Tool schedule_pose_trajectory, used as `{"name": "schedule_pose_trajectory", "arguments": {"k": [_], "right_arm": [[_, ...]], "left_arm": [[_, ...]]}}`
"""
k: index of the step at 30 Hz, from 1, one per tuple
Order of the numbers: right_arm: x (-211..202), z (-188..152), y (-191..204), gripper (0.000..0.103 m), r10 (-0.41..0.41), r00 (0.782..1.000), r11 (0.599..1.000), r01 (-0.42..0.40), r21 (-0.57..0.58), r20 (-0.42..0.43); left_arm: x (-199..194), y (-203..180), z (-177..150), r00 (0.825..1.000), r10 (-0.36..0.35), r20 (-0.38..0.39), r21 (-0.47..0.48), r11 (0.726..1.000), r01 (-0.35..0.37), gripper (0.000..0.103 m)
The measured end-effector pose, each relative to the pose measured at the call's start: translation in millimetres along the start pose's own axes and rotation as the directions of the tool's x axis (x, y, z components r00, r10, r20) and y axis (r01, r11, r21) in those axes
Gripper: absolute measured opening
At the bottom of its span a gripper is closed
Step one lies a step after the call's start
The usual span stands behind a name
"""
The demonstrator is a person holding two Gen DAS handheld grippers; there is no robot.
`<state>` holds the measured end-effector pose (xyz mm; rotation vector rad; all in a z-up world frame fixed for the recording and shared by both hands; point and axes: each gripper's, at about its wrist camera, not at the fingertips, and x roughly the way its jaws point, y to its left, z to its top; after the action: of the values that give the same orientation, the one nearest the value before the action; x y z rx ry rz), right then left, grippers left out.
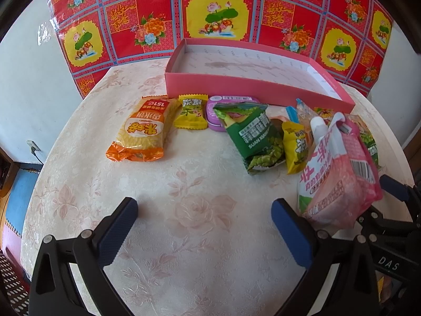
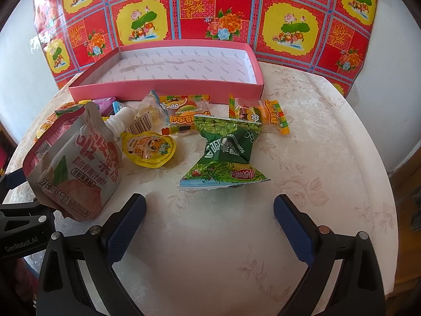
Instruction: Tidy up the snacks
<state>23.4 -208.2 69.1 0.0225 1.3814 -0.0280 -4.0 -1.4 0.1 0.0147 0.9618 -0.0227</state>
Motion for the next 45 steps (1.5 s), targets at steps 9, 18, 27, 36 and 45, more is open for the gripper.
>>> {"name": "schedule_pose_trajectory", "arguments": {"k": [9, 18, 27, 36, 45], "right_arm": [[1, 0, 0, 0.099, 0.0, 1.0, 1.0, 0.0, 0.002, -0.004], [-1, -1, 0, 0.099, 0.002, 1.0, 1.0, -0.002, 0.003, -0.014], [-8, -8, -4, 0.092, 0.01, 1.0, 1.0, -0.01, -0.005, 0.005], [-12, -6, -10, 0.083, 0.017, 1.0, 1.0, -0.017, -0.008, 0.013], [-21, 9, -13, 0.082, 0.059, 0.996, 0.998, -0.057, -0.036, 0.061]], "left_arm": [[0, 0, 0, 1.0, 0.0, -0.001, 0.001, 1.0, 0.0, 0.103], [-3, 8, 0, 1.0, 0.015, -0.018, -0.012, 1.0, -0.015, 0.1], [-7, 37, 2, 0.999, 0.039, -0.027, -0.066, 0.997, -0.04, 0.09], [-12, 58, 16, 0.999, 0.053, 0.011, -0.096, 0.994, -0.052, 0.087], [-5, 69, 42, 0.998, 0.045, 0.039, -0.128, 0.991, -0.039, 0.082]]}}
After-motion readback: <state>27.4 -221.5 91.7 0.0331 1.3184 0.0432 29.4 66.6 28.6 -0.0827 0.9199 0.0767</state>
